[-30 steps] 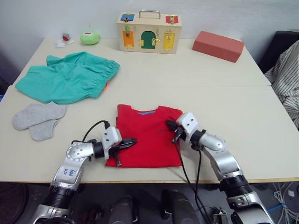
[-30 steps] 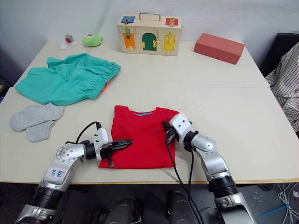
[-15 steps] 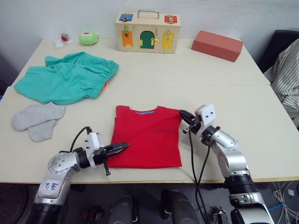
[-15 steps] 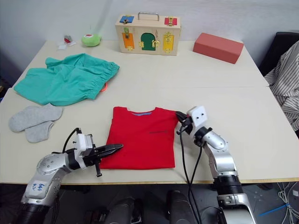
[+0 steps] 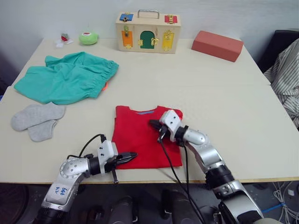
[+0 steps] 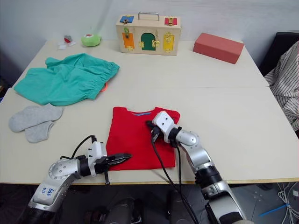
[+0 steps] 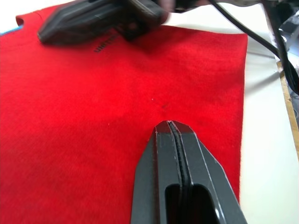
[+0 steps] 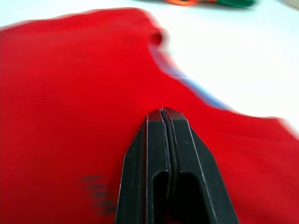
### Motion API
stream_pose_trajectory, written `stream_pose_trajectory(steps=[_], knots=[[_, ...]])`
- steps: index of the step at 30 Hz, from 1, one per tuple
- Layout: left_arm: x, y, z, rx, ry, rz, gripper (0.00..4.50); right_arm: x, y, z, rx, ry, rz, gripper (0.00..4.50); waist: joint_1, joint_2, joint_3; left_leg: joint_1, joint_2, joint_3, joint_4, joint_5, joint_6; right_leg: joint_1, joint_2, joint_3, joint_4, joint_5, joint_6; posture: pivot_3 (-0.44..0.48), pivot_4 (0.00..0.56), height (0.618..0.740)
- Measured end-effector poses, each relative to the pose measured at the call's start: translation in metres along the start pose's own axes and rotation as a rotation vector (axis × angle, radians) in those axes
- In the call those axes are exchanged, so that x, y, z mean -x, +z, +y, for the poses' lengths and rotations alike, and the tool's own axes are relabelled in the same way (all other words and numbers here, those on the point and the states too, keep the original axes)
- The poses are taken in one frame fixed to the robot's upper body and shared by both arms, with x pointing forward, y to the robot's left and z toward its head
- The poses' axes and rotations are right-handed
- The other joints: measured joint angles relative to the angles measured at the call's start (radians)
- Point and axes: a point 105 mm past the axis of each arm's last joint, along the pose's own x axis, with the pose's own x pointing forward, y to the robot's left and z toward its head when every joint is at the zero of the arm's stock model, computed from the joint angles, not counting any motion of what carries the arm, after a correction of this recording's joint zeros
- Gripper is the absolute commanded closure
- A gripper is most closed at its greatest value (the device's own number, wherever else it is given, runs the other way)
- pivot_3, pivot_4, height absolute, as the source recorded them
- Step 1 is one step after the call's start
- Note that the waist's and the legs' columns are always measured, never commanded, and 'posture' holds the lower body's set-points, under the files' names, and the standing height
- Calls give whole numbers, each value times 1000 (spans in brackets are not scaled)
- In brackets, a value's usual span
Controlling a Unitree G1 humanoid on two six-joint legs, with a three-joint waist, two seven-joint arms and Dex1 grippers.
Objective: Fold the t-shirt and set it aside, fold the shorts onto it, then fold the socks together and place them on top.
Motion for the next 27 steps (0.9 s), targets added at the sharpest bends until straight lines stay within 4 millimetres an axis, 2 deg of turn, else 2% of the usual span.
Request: stream_pose_trajectory(steps=[5,11,17,19,22,23,25,27], knots=[[9,-4,0,12,36,-16,4500,4,-6,-25,-36,-148,-5,4478,-2,0,0,1,0,0,-2,0,0,0,0,0,0,0,0,0,150,740],[11,0,6,90,79,-106,4500,14,-12,-50,-85,-287,-28,4478,-1,0,0,1,0,0,-2,1,0,1,0,0,0,0,0,0,150,740],[12,27,28,177,92,-222,4500,29,-6,-61,-98,-271,-89,4478,0,0,0,1,0,0,-3,1,1,1,0,0,0,0,0,0,150,740],[5,38,34,153,76,-239,4500,37,5,-51,-67,-179,-129,4478,5,1,0,0,-1,0,-5,1,1,0,0,-1,1,0,0,0,150,740],[-11,58,59,56,85,-227,4500,49,26,1,46,112,-169,4478,8,1,0,0,-1,-2,-6,2,1,2,1,-3,-1,0,1,0,150,740],[-18,61,67,24,82,-212,4500,53,27,23,47,194,-174,4478,7,0,0,1,-2,-1,-8,2,1,3,1,-3,-1,0,1,0,150,740],[-30,58,72,7,76,-188,4500,58,20,50,12,282,-154,4478,3,0,-1,1,-2,0,-9,2,1,3,1,-3,-3,1,2,0,150,740],[-42,47,74,22,63,-159,4500,64,6,69,-30,337,-108,4478,1,0,0,1,-2,1,-9,2,2,3,2,-3,-3,1,2,0,150,740]])
